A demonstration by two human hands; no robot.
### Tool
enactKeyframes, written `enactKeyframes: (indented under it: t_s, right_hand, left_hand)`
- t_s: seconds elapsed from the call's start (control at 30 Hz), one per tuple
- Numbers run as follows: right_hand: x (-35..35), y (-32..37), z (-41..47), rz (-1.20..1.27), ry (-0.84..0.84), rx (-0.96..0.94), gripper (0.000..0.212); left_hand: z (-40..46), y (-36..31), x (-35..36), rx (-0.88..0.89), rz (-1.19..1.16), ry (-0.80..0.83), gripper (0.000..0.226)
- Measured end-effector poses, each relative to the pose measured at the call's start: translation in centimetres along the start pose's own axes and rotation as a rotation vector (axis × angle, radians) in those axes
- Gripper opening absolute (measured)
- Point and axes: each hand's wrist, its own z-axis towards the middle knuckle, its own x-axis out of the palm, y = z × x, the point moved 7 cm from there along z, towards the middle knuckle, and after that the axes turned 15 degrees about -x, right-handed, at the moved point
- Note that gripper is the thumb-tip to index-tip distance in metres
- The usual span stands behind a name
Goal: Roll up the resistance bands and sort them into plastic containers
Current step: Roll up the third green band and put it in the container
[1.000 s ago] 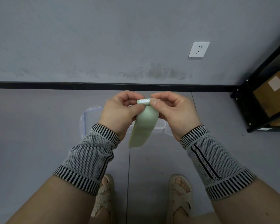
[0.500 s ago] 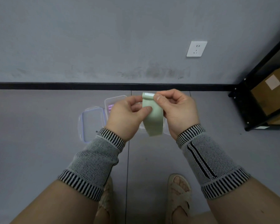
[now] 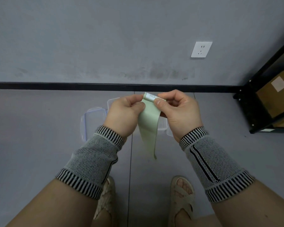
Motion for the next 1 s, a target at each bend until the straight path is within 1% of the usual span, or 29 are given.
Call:
enactKeyframes:
  t_s: [0.13,0.27,0.37,0.5,0.6,0.7,0.8,0.9,0.97,1.0]
  right_hand:
    - [0.5,0.1,-0.2,-0.007,0.050,0.007,0.018]
    - [0.8,0.2,-0.3,-0.043,0.071,-0.007,0.020]
    - [0.9,0.1,-0.4,-0.098,0.064,-0.038,0.026]
    - [1.4,0.3,-0.7,-0.147,0.095,-0.084,0.021]
    - [1.7,-0.2,-0.7,-0.024,0.179,0.028,0.019]
    - [1.6,-0.8,-0.6,0.087,0.238,0.133,0.022]
    - [1.6,-1.0,-0.7,0.055,0.299,0.166,0.015]
    - [1.8,-1.0,-0.9,0.003,0.360,0.169,0.014]
    - [1.8,-0.9,-0.8,0.008,0.348,0.157,0.017]
    - [1.8,-0.8,-0.8,0.024,0.329,0.151,0.019]
  left_hand:
    - [-0.1,-0.3,-0.6,0.002,0.034,-0.039,0.026]
    - [-0.5,-0.8,-1.3,0.079,0.122,-0.095,0.019]
    - [-0.7,-1.1,-1.3,0.118,0.167,-0.106,0.013]
    - [-0.5,-1.4,-1.5,0.163,0.220,-0.151,0.009]
    - [-0.4,-1.5,-1.9,0.187,0.253,-0.134,0.006]
    - [-0.5,-1.5,-1.9,0.230,0.347,-0.107,0.006]
    - [-0.4,-1.3,-1.5,0.271,0.408,-0.075,0.011]
    - [-0.4,-1.2,-1.3,0.287,0.454,-0.063,0.017]
    - [-0.5,-1.1,-1.4,0.266,0.441,-0.053,0.014]
    - [-0.4,-1.0,-1.6,0.245,0.428,-0.055,0.017]
